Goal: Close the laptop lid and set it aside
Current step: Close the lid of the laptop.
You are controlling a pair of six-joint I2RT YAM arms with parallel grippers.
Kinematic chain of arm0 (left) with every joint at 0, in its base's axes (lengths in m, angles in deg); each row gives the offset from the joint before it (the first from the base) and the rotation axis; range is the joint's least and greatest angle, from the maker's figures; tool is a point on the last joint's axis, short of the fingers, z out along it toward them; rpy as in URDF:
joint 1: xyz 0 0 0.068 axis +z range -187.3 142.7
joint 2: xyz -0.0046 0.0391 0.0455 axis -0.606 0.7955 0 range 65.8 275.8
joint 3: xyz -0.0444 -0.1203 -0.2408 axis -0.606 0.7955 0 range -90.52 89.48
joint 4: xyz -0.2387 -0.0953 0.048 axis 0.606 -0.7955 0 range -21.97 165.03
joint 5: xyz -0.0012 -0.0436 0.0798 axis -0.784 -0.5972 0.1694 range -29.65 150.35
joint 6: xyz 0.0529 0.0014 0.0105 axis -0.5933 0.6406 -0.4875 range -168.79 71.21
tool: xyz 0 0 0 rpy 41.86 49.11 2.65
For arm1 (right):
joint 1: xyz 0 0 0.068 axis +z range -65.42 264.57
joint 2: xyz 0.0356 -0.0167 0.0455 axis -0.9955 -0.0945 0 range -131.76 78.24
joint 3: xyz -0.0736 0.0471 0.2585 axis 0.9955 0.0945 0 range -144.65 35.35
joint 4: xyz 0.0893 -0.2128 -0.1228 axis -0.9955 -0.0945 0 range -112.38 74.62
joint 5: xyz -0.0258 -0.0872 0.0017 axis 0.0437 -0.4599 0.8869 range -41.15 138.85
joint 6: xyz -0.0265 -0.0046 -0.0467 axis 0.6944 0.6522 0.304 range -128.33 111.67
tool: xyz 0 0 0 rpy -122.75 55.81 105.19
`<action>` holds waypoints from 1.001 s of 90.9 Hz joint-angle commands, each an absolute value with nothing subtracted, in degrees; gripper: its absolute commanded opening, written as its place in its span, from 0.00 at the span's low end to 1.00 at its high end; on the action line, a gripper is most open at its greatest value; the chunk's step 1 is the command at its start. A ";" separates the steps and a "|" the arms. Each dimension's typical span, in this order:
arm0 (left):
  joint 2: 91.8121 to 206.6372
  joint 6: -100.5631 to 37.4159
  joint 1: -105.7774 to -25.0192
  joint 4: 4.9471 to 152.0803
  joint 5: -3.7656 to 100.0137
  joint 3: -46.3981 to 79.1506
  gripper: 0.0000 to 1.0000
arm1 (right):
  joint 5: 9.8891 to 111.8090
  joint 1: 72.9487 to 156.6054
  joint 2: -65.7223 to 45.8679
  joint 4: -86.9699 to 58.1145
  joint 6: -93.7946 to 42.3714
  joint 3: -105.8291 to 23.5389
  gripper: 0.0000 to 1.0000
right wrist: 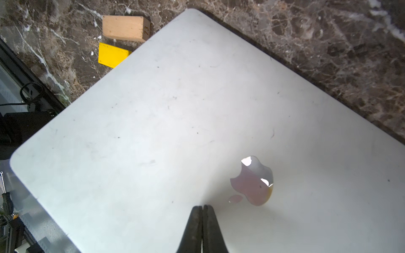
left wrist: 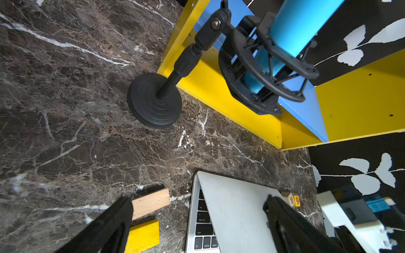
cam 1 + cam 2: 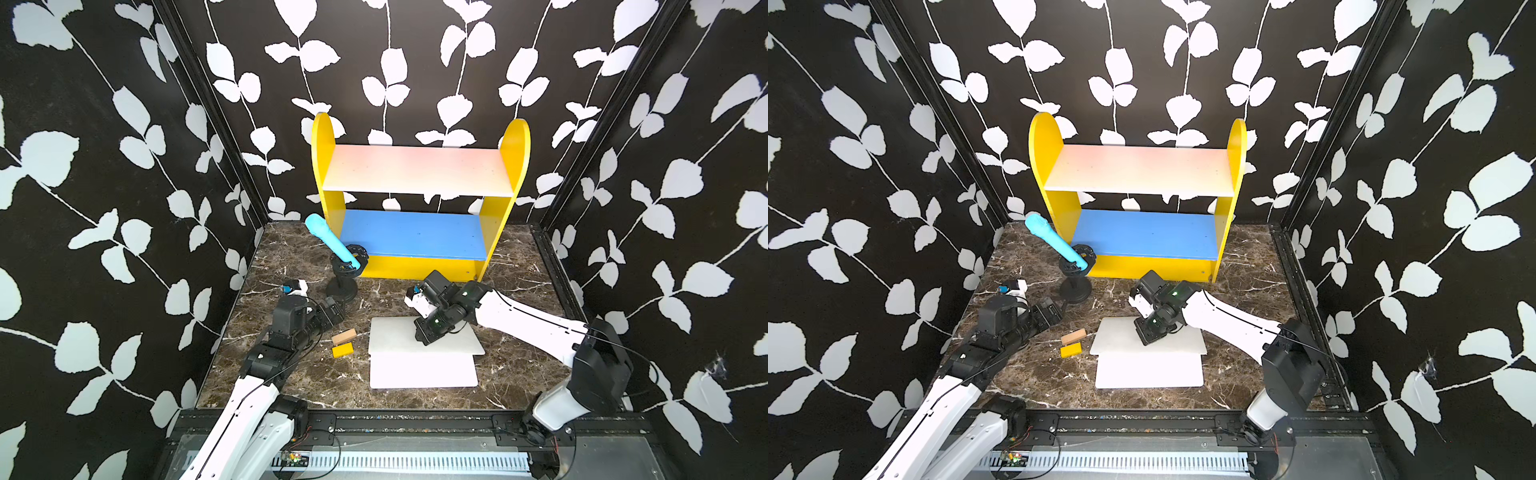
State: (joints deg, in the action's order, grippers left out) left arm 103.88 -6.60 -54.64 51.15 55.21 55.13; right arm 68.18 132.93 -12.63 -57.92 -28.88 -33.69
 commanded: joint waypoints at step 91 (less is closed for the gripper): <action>104.57 -8.02 -55.15 52.72 54.49 56.01 0.97 | 67.26 133.88 -22.01 -58.53 -28.37 -32.53 0.08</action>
